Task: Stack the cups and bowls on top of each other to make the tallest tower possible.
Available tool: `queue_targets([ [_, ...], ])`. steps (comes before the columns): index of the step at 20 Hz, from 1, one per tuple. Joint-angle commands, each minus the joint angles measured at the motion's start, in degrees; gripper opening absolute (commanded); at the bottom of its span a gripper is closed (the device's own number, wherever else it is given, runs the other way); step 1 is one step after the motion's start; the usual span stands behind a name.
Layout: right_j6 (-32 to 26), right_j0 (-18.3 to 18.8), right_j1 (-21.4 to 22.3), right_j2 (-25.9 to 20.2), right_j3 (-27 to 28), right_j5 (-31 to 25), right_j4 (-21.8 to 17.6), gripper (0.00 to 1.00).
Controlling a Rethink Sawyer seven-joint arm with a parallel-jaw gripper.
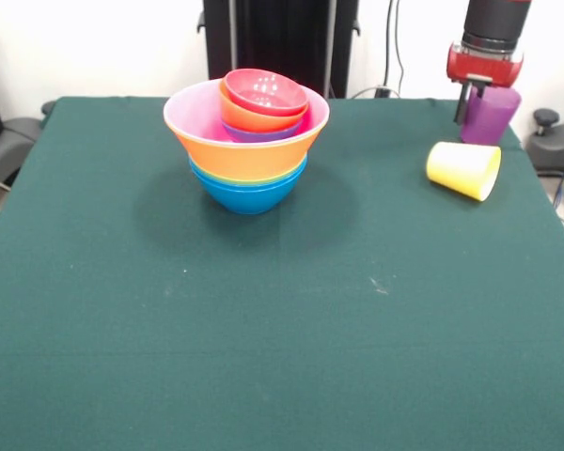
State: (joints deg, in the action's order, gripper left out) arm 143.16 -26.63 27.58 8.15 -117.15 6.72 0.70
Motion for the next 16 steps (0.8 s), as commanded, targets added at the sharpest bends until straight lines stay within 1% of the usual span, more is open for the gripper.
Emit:
queue_targets([
  [1, 2.83, 0.75, -5.44, -4.97, 10.14, -4.72, 2.53, 0.00],
  [3, 1.69, 2.01, -5.73, -5.23, 11.13, -4.96, 1.42, 0.00],
  [4, 1.08, 4.21, -5.44, -7.27, 10.87, -6.06, 0.49, 0.00],
  [5, 0.53, 6.21, -4.59, -9.14, 10.17, -7.01, -0.44, 0.00],
  [8, -0.66, 7.08, -1.40, -9.08, 8.72, -8.57, -1.87, 0.00],
  [11, -2.26, 9.41, 0.99, -10.09, 7.62, -10.89, -3.84, 0.00],
  [14, -4.68, 13.39, 4.21, -12.10, 6.03, -14.08, -6.59, 0.00],
  [16, -5.83, 15.24, 6.15, -12.94, 5.81, -16.77, -7.71, 0.00],
])
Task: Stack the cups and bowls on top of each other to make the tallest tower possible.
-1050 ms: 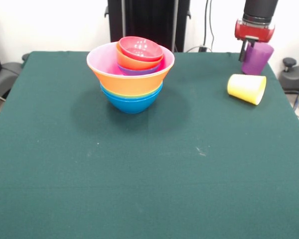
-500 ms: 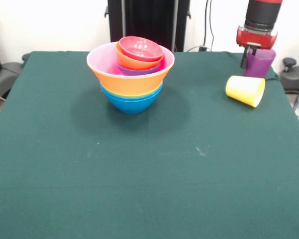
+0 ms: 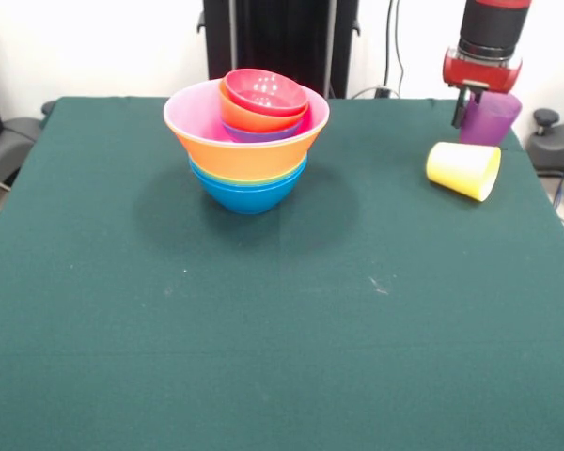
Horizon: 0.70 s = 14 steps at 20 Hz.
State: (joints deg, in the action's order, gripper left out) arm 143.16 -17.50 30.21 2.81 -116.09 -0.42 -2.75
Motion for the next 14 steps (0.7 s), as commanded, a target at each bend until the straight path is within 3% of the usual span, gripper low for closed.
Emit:
queue_targets([
  [1, -6.34, 6.88, 4.03, -8.03, 5.00, -10.72, -4.76, 0.00],
  [8, -9.72, 13.00, 4.20, -13.31, 8.23, -14.10, -9.12, 0.00],
  [14, -8.44, 13.71, 4.80, -14.27, 9.83, -16.48, -11.13, 0.00],
])
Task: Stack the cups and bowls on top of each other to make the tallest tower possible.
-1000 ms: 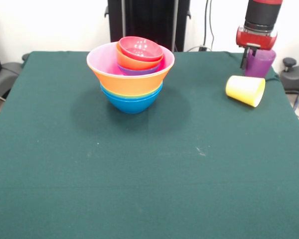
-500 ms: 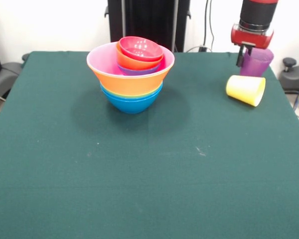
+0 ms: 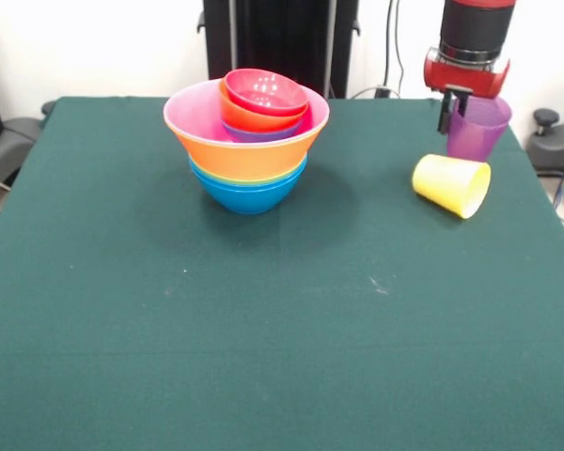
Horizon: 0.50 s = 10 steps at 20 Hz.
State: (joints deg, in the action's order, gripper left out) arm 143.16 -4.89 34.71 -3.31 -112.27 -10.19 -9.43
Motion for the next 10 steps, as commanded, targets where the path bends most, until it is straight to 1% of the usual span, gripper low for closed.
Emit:
queue_targets([
  [1, -8.21, 1.30, 0.20, -8.31, 6.22, -6.79, -4.78, 0.00],
  [6, -7.66, 1.81, 0.56, -9.07, 6.83, -7.63, -6.12, 0.00],
  [8, -7.09, 1.78, 0.72, -9.00, 6.46, -7.42, -6.56, 0.00],
  [10, -7.50, 2.55, 1.72, -9.61, 5.71, -7.89, -7.08, 0.00],
])
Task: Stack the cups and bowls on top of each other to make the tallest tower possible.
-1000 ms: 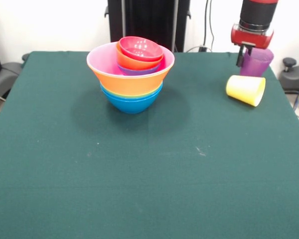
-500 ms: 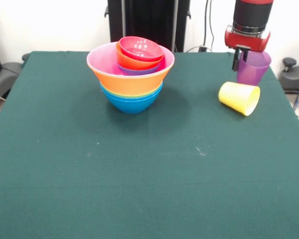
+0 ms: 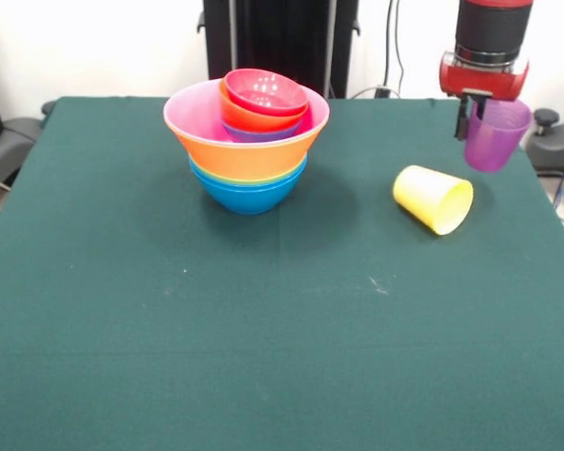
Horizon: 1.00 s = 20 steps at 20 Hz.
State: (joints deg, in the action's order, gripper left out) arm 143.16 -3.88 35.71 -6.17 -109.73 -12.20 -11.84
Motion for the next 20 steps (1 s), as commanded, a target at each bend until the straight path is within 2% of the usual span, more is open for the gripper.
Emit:
queue_targets([
  [1, -8.12, 2.61, 1.46, -7.68, 2.30, -6.24, -4.82, 0.00],
  [5, -9.96, 6.02, 5.12, -10.57, -0.93, -8.50, -5.33, 0.00],
  [12, -11.96, 10.43, 7.54, -14.11, -0.90, -11.42, -7.13, 0.00],
  [15, -13.15, 12.85, 11.21, -15.41, -3.04, -13.78, -7.32, 0.00],
  [20, -18.29, 20.47, 19.22, -21.79, -9.68, -19.00, -5.82, 0.00],
])
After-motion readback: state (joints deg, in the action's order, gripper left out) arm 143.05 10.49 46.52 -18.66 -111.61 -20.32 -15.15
